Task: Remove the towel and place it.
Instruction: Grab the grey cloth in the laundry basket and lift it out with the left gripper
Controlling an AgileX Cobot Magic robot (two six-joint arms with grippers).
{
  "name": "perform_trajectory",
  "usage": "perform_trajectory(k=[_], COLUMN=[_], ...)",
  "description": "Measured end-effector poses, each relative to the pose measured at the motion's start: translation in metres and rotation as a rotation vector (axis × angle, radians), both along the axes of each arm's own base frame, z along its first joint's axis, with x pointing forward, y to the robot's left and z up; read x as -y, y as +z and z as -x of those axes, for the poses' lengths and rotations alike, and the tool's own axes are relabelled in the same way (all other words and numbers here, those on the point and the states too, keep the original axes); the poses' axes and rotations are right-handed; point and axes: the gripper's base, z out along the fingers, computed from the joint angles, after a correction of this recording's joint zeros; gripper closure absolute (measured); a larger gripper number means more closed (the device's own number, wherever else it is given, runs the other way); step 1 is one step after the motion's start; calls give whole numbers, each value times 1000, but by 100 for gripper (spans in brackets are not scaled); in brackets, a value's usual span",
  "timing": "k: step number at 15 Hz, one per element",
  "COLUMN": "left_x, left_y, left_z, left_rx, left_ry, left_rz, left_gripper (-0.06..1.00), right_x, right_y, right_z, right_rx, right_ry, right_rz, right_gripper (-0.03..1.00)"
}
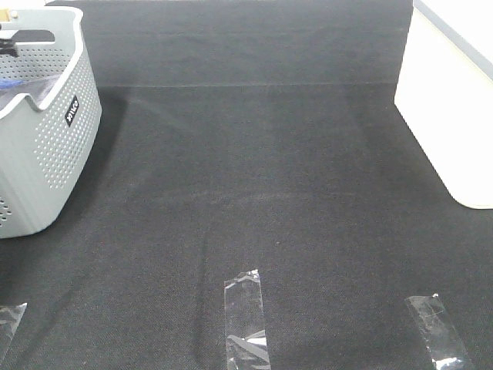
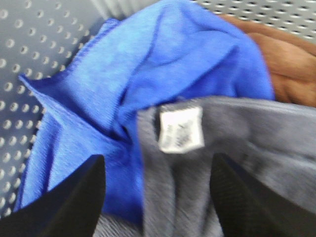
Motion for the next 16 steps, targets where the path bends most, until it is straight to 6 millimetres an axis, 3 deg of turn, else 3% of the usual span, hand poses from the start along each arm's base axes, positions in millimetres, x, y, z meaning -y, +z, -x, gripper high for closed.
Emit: perform_trajectory(k=[9, 16], left_x=[-5, -5], left_y=[-25, -24], left_z=[-7, -9], left_rx=[1, 4], left_ry=[0, -67], left_rz=[1, -36], left_gripper=[41, 89], right_x=[0, 0], right_y=[0, 0], right_z=[0, 0], right_rx=[0, 0], right_ry=[0, -1], right_rz=[0, 1], right_gripper=[27, 27])
